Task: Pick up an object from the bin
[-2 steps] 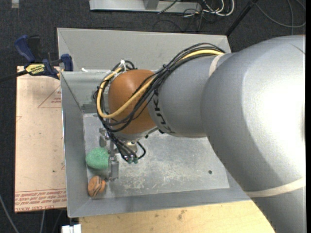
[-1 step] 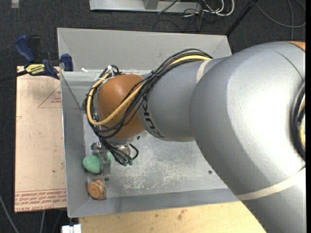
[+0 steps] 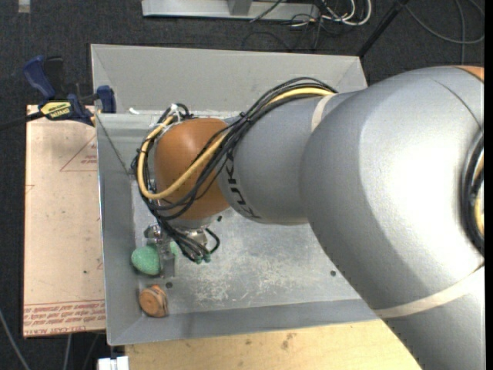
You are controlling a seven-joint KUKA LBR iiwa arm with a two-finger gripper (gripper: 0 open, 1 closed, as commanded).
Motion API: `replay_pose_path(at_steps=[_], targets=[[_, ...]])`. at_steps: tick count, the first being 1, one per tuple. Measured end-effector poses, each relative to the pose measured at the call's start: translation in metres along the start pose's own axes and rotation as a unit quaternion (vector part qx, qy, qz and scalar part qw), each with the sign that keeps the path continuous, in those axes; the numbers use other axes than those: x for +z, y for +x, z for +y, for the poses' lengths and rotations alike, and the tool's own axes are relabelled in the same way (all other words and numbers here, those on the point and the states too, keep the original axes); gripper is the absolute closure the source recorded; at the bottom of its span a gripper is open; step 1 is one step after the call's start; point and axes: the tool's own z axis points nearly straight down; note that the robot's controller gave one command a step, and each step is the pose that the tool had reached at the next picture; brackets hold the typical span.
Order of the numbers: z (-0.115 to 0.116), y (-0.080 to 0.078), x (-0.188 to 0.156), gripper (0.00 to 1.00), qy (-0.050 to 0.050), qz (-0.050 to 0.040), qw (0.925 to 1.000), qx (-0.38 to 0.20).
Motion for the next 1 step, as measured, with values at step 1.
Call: replay_pose_path(at_steps=[1], targets=[[0.0019,0.0272,-0.1334,1.00,0.000,-0.0012,0.9996,-0.027]])
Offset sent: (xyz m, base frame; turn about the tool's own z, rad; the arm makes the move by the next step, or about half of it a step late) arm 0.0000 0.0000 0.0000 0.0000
